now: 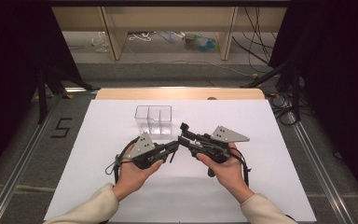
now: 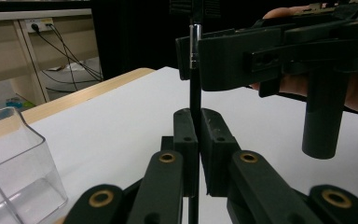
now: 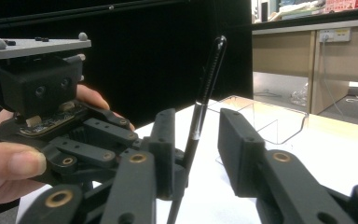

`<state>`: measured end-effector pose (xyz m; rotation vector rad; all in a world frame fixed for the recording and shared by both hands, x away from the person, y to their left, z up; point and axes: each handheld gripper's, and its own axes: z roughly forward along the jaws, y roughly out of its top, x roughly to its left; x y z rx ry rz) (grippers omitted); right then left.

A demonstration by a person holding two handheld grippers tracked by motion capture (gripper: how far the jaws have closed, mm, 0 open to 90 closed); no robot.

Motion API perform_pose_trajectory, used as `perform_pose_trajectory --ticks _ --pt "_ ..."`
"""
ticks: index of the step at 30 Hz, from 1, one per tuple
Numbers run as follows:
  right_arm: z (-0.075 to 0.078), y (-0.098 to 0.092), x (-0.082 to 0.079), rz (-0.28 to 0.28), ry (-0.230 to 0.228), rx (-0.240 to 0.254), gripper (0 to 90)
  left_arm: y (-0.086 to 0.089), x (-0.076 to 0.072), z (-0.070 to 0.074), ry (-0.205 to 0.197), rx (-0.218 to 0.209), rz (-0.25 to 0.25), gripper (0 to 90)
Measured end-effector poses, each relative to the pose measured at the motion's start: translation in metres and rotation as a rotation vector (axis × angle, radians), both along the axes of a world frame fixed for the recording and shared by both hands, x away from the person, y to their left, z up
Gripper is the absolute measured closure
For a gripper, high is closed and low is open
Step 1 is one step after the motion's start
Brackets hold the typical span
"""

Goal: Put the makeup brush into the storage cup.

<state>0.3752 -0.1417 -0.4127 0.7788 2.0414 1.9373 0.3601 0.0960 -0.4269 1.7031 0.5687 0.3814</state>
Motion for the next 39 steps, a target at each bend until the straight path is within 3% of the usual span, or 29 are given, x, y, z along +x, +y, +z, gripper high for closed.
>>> perform_pose_trajectory --ticks 8,10,14,17,22,27,33,36,39 --pt "0.002 0.000 0.001 0.018 -0.006 0.001 85.1 -0.002 -0.001 -0.001 -0.018 0.018 -0.006 85.2" --pt "0.004 0.001 0.000 0.023 -0.014 -0.023 85.5 -0.003 -0.001 0.000 -0.023 0.035 -0.016 84.0" --pt "0.009 0.000 -0.002 0.040 -0.046 -0.082 85.6 -0.003 -0.004 0.002 -0.034 0.044 -0.050 62.1" --pt "0.013 -0.001 -0.002 0.058 -0.072 -0.117 85.6 0.001 -0.008 0.000 -0.020 0.039 -0.071 50.1" --pt "0.016 -0.003 -0.001 0.079 -0.088 -0.199 85.6 0.006 -0.017 -0.003 -0.032 0.048 -0.097 39.0" --pt "0.015 -0.004 0.000 0.090 -0.100 -0.214 85.5 0.008 -0.019 -0.004 -0.055 0.039 -0.091 37.5" --pt "0.019 -0.003 -0.004 0.105 -0.094 -0.213 85.5 0.008 -0.016 -0.008 -0.073 0.015 -0.082 44.1" --pt "0.020 -0.002 -0.004 0.117 -0.098 -0.192 85.5 0.006 -0.014 -0.010 -0.050 -0.004 -0.085 46.6" --pt "0.022 -0.001 -0.007 0.118 -0.092 -0.200 85.5 0.004 -0.014 -0.012 -0.042 -0.005 -0.087 48.8"
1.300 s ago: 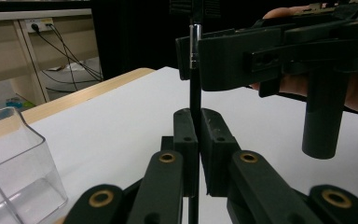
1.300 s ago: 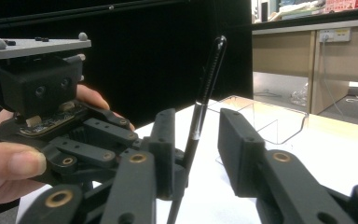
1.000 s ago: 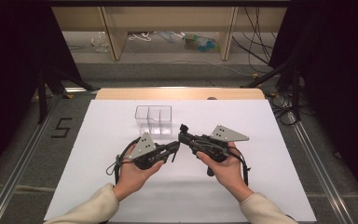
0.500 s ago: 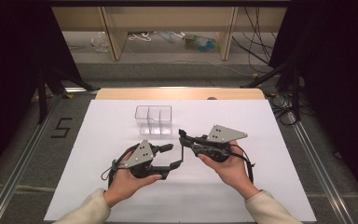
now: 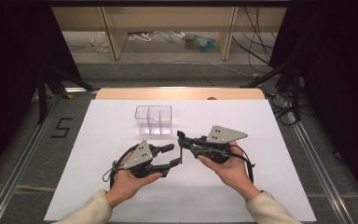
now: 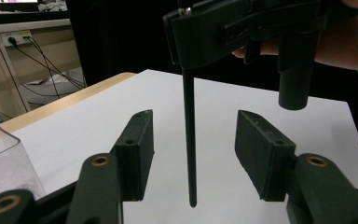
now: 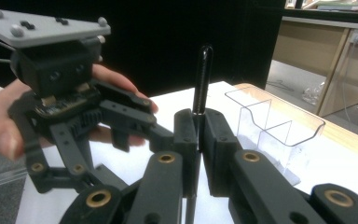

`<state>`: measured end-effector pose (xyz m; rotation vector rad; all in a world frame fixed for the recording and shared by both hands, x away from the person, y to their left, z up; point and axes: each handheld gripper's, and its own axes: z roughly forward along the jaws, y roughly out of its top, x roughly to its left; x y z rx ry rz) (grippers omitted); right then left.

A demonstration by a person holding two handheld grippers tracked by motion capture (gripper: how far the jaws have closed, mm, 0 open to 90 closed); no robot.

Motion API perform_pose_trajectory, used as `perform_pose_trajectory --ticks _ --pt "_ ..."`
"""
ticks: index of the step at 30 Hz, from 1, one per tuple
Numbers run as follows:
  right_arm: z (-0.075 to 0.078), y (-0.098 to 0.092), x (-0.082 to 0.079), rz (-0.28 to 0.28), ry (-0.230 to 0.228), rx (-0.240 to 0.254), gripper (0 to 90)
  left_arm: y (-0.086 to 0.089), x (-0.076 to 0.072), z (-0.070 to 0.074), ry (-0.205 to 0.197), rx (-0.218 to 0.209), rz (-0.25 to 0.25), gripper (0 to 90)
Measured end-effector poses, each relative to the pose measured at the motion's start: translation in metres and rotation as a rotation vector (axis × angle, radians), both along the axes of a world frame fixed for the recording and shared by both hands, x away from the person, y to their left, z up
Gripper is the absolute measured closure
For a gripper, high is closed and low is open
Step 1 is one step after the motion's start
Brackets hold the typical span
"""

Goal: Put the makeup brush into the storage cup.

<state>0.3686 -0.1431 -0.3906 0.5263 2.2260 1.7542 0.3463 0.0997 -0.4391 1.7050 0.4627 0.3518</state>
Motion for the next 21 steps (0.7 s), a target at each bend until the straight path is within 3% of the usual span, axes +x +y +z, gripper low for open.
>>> perform_pose_trajectory --ticks 13,21 --pt "0.001 0.002 -0.002 -0.002 -0.006 0.008 85.5 -0.010 0.007 -0.002 0.025 -0.041 0.014 58.2" --pt "0.001 0.005 -0.002 -0.002 -0.006 0.012 85.5 -0.014 0.009 -0.003 0.032 -0.057 0.017 68.5"
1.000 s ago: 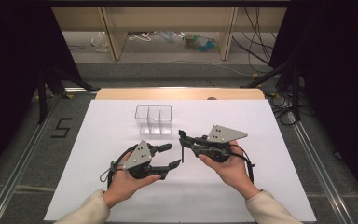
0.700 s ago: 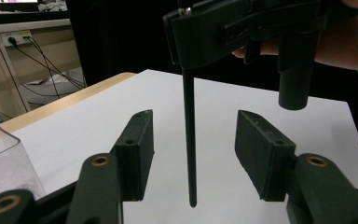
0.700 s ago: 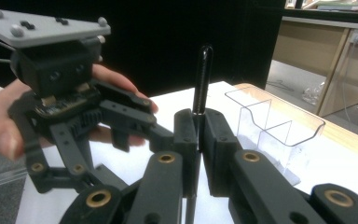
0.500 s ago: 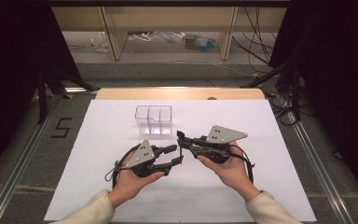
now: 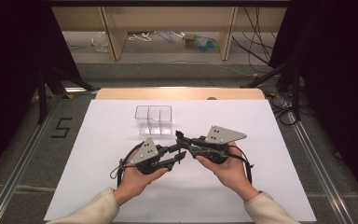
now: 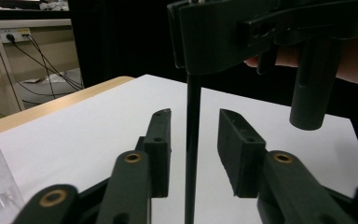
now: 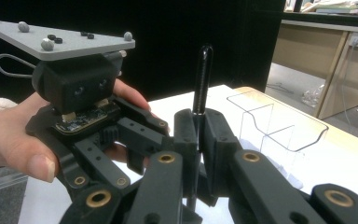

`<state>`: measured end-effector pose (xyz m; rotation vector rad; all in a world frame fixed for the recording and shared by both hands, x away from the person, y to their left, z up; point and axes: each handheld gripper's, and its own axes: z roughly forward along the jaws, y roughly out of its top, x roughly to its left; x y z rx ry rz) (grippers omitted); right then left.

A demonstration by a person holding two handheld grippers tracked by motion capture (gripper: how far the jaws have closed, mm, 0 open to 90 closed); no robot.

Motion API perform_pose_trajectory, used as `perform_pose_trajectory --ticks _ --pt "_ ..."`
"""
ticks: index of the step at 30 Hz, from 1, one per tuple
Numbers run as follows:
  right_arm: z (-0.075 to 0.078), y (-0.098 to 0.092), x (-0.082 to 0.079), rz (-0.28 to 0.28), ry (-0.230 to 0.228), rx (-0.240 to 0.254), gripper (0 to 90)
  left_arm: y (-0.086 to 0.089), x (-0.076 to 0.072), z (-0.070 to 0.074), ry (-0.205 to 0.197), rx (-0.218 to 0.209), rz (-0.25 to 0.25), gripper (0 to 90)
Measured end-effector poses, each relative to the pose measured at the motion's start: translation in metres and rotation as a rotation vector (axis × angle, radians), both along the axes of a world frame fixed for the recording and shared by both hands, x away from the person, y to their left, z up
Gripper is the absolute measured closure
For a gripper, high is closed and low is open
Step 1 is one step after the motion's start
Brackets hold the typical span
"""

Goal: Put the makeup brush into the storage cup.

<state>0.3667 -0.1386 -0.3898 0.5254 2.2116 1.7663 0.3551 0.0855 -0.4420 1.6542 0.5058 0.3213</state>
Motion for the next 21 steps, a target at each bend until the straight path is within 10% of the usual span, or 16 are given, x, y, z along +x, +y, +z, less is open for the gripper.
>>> perform_pose_trajectory --ticks 17,21 --pt "-0.0024 0.0020 -0.0002 0.004 0.015 0.010 84.8 0.0021 0.0022 0.0022 0.002 -0.002 0.010 84.9" --pt "-0.0016 0.0009 -0.0011 -0.012 0.006 0.016 68.6 0.0048 0.0038 0.0030 0.005 -0.004 0.019 85.0"
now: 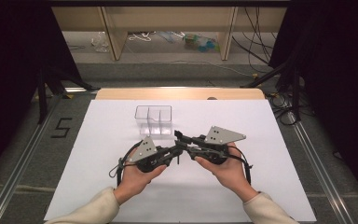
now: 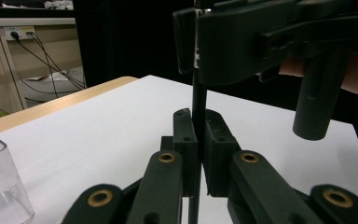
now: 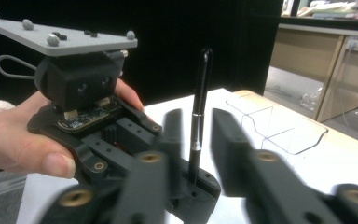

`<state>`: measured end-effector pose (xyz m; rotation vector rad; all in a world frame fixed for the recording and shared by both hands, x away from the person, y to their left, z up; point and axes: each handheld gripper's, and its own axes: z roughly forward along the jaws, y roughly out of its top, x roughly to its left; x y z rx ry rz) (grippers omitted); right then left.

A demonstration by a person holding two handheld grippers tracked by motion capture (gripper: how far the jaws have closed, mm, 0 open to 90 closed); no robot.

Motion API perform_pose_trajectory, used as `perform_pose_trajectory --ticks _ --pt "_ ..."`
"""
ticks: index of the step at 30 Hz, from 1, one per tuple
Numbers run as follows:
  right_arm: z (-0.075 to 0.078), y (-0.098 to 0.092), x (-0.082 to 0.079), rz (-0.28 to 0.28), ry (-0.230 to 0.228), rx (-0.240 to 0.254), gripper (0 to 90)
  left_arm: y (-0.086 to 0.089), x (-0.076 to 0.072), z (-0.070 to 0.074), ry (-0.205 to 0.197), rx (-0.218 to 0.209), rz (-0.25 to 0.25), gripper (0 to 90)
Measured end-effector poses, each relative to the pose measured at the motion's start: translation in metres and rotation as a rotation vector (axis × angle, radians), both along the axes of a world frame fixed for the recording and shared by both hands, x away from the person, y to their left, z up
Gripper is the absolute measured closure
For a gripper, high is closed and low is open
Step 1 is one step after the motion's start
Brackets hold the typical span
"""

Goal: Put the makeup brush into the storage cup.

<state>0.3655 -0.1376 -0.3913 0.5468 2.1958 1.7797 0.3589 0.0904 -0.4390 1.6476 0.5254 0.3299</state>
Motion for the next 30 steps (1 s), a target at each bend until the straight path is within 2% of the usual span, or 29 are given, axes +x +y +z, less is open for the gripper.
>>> perform_pose_trajectory --ticks 3,4,5,6,9,13,15,16,21,23,24,25,27,30 --pt "0.000 -0.001 0.000 -0.019 -0.012 0.016 54.7 0.004 0.002 0.002 -0.008 0.004 0.006 84.9" --pt "0.000 -0.002 0.000 -0.012 -0.003 0.004 51.7 0.004 0.001 0.002 0.003 -0.006 0.014 84.9" --pt "-0.001 -0.002 0.001 -0.016 -0.007 0.007 48.4 0.006 0.002 0.002 -0.006 -0.001 0.018 84.9" --pt "-0.002 -0.002 0.003 -0.027 -0.035 0.013 45.1 0.007 0.002 0.003 -0.006 -0.005 0.021 84.9" --pt "-0.004 -0.004 0.002 -0.033 -0.035 -0.008 39.8 0.010 0.002 0.004 -0.009 -0.009 0.031 84.9" --pt "-0.005 -0.006 0.000 -0.043 -0.034 -0.009 32.5 0.015 0.002 0.006 -0.016 -0.010 0.044 84.9" --pt "-0.006 -0.008 0.000 -0.058 -0.038 -0.011 31.0 0.018 0.003 0.007 -0.032 0.000 0.043 84.9" --pt "-0.007 -0.009 0.000 -0.053 -0.034 -0.008 30.4 0.019 0.003 0.007 -0.020 -0.008 0.056 84.9" --pt "-0.011 -0.016 -0.004 -0.070 -0.037 -0.026 28.7 0.022 0.003 0.010 -0.032 -0.011 0.062 84.9" --pt "-0.012 -0.020 -0.006 -0.071 -0.025 -0.031 28.1 0.024 0.002 0.011 -0.032 -0.010 0.064 84.9" --pt "-0.012 -0.021 -0.007 -0.078 -0.036 -0.029 28.1 0.025 0.002 0.011 -0.032 -0.008 0.068 84.9" --pt "-0.012 -0.023 -0.008 -0.072 -0.024 -0.023 28.1 0.025 0.002 0.011 -0.032 -0.007 0.068 84.9" --pt "-0.012 -0.025 -0.007 -0.079 -0.042 -0.025 27.8 0.026 0.003 0.012 -0.037 -0.009 0.067 84.9" --pt "-0.013 -0.028 -0.009 -0.088 -0.031 -0.034 27.8 0.028 0.002 0.013 -0.033 -0.015 0.073 84.9"
